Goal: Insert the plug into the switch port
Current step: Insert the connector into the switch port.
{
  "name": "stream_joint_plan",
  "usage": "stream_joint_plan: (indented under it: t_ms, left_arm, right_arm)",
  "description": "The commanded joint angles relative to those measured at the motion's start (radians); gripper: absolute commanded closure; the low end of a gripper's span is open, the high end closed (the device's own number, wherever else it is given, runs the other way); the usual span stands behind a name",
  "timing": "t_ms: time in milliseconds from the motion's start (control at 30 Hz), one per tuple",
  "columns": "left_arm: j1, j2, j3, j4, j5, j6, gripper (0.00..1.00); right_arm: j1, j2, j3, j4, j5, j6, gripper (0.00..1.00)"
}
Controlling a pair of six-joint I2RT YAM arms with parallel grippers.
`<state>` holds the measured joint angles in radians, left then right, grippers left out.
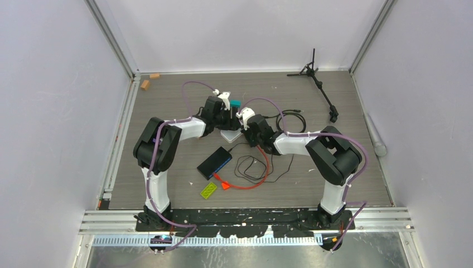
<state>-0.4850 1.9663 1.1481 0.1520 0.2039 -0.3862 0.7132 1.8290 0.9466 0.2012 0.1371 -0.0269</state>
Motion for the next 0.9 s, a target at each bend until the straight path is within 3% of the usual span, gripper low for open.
stream_joint_plan:
  t_ms: [0,867]
  left_arm:
    - [-0.018,0.040,0.013,-0.067,0.047,-0.008,0.37]
    - [-0.026,0.043,0.044,-0.135,0.031,0.039,0.39]
  right_arm:
    - [0.008,0.007,0.031,0.044,0.024,-0.022,0.99]
    - [0.009,-0.062,-0.040,0.117,0.051,-0.051,1.00]
